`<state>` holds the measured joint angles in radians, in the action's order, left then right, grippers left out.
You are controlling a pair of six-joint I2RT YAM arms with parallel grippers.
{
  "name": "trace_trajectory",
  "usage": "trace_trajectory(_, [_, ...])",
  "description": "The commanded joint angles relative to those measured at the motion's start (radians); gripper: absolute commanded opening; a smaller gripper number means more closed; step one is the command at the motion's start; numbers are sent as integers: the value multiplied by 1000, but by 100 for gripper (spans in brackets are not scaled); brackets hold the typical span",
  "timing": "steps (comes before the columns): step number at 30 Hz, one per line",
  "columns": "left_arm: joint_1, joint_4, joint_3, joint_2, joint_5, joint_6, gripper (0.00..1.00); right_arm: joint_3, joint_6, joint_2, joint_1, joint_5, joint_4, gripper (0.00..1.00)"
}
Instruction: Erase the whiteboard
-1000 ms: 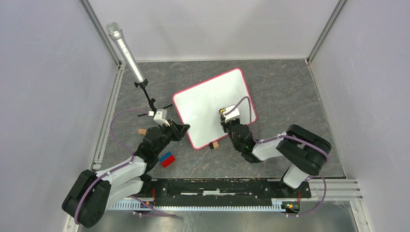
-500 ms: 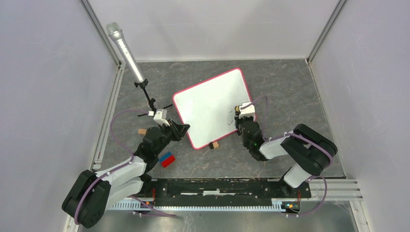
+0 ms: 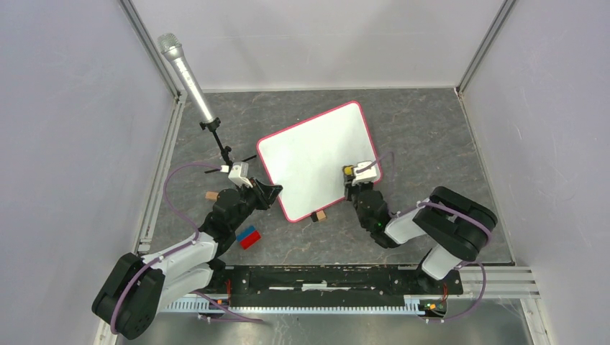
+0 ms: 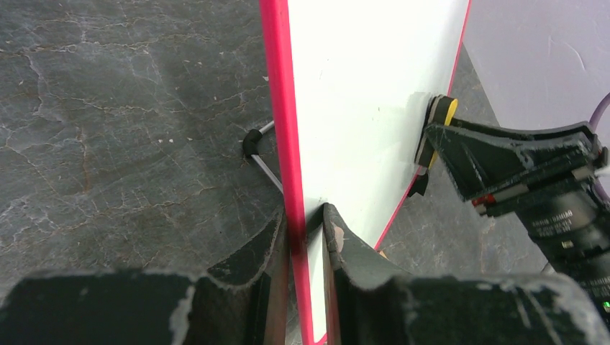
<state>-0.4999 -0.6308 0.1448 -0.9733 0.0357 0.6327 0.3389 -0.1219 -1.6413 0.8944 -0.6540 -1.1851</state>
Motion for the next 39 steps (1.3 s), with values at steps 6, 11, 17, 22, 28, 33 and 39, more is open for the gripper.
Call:
trace_trajectory(6, [4, 26, 20, -18, -15, -38, 2, 20, 30, -23, 24, 38, 25, 18])
trace_trajectory(11, [4, 28, 13, -5, -18, -36, 2, 88, 72, -60, 93, 13, 14, 18])
trace_trajectory(17, [4, 27, 19, -13, -16, -38, 2, 103, 85, -26, -42, 27, 9, 19])
trace_trajectory(22, [5, 27, 18, -13, -18, -37, 2, 49, -5, -11, -154, 44, 5, 19])
trace_trajectory(28, [5, 28, 21, -14, -16, -38, 2, 65, 4, -12, -152, 119, 3, 19])
trace_trajectory(33, [5, 27, 19, -14, -15, -38, 2, 150, 100, -38, -52, 115, 23, 19])
trace_trajectory(39, [5, 30, 19, -9, -19, -37, 2, 226, 88, -57, -85, 88, 65, 20])
